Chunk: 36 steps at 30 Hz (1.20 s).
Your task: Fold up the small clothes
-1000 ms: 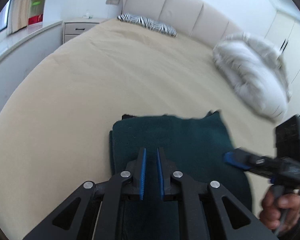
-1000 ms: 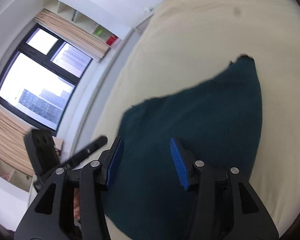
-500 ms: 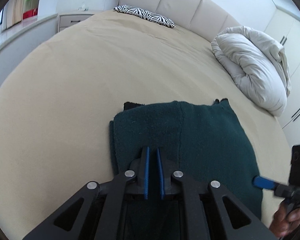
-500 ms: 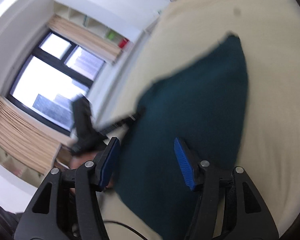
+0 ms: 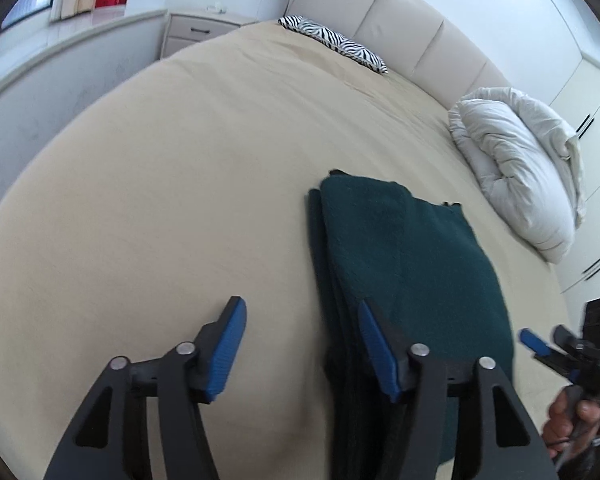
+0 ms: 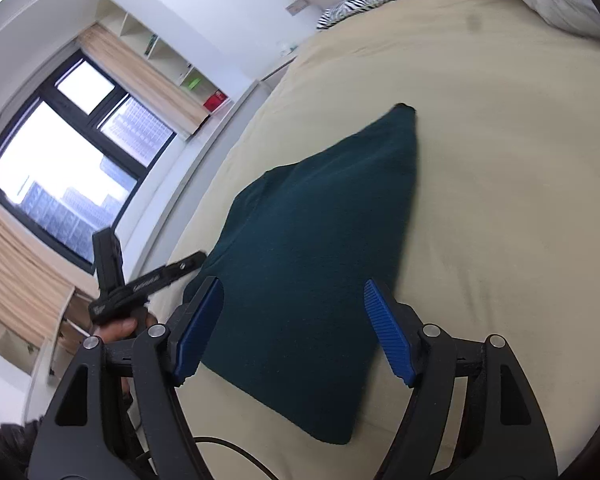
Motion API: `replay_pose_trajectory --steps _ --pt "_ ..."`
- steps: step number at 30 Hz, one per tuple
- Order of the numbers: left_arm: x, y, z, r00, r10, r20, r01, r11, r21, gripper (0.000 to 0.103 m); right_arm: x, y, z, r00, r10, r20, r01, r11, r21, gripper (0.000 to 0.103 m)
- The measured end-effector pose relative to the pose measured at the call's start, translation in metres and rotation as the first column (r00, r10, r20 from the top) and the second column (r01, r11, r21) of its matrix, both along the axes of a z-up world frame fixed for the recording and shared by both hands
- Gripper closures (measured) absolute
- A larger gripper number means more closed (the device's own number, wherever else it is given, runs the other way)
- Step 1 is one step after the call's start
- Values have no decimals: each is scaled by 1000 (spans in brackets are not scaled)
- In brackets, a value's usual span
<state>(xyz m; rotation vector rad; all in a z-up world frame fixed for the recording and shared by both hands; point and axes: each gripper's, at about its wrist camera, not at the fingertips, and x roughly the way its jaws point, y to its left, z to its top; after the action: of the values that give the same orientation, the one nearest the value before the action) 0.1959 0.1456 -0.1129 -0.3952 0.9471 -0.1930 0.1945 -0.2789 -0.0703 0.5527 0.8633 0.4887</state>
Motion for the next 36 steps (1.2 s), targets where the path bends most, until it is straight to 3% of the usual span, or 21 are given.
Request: replay_pose_trajectory --steps 3,6,9,12,13,15,16,18,23,26,30,36 --pt "7 1 -3 999 -18 -38 13 993 -119 22 -2 -5 -29 998 -8 -61 11 999 50 30" --pt "18 0 -15 994 -42 -105 15 971 -238 22 12 -11 -55 987 -21 -159 39 993 113 30" --pt "25 -7 -17 991 -48 -125 19 975 -222 22 22 -19 -77 975 -18 -222 60 981 186 29" --pt "32 -13 -18 987 -61 -151 26 975 -223 23 30 -19 -84 976 1 -217 53 968 244 29" --pt "35 -15 -18 985 -67 -158 29 972 -232 24 30 -19 -84 977 12 -213 44 966 255 29" --pt "40 -19 -25 973 -125 -195 55 942 -331 51 33 -15 -84 977 25 -212 31 966 258 29" --pt "42 -22 -30 965 -138 -223 53 935 -351 51 35 -12 -85 976 26 -215 29 969 246 29" --pt "43 -28 -32 965 -143 -222 70 949 -306 53 41 -5 -88 975 28 -221 24 974 227 29" --pt "48 -14 -43 964 -124 -237 20 916 -400 55 44 5 -86 971 38 -237 8 982 190 32" --pt "47 -17 -42 966 -130 -224 40 931 -363 57 51 12 -92 964 35 -264 10 986 168 42" --pt "45 -30 -35 973 -136 -185 85 962 -259 73 51 20 -88 965 24 -262 12 991 134 50" --pt "34 -35 -18 982 -121 -143 86 969 -232 79 42 32 -74 976 -12 -219 24 998 53 61"
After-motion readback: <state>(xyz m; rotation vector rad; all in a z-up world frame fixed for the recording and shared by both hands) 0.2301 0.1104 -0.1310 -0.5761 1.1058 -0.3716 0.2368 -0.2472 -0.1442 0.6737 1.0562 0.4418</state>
